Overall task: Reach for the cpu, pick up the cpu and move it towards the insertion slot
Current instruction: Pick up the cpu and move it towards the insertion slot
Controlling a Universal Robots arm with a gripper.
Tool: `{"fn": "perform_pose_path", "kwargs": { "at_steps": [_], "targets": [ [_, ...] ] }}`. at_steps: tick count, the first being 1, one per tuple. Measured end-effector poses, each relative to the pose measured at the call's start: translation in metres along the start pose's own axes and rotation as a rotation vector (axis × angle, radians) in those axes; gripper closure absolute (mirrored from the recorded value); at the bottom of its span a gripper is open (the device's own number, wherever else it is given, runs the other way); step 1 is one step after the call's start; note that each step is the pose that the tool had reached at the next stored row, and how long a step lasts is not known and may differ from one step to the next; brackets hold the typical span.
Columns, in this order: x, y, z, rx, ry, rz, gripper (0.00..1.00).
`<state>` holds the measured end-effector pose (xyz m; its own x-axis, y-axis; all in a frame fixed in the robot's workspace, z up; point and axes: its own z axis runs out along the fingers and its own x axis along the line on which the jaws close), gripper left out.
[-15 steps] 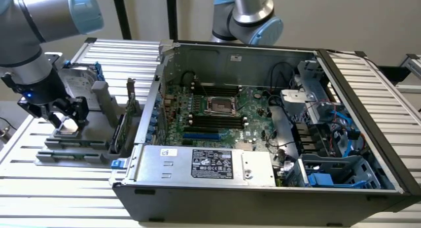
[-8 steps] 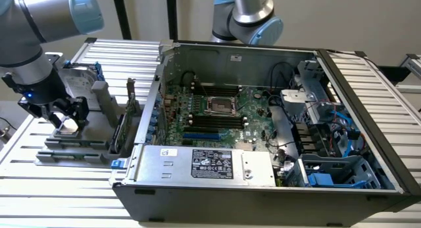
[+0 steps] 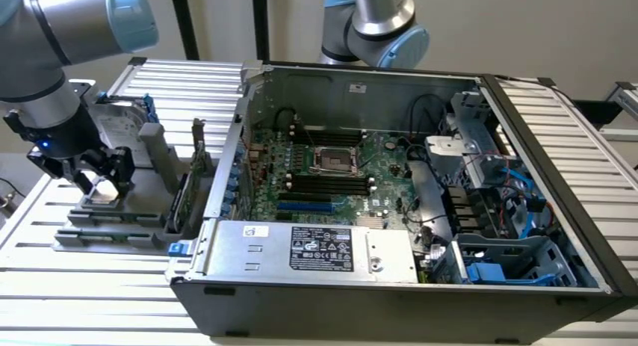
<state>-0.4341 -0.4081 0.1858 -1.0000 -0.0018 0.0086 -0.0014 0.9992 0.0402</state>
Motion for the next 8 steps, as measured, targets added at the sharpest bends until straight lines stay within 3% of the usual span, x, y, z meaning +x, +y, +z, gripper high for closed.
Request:
{"fn": "perform_pose_path", "kwargs": {
  "at_steps": [8],
  "targets": [
    [-0.0001, 0.0, 0.0002, 0.0, 0.0001, 0.0, 0.37]
  ]
}}
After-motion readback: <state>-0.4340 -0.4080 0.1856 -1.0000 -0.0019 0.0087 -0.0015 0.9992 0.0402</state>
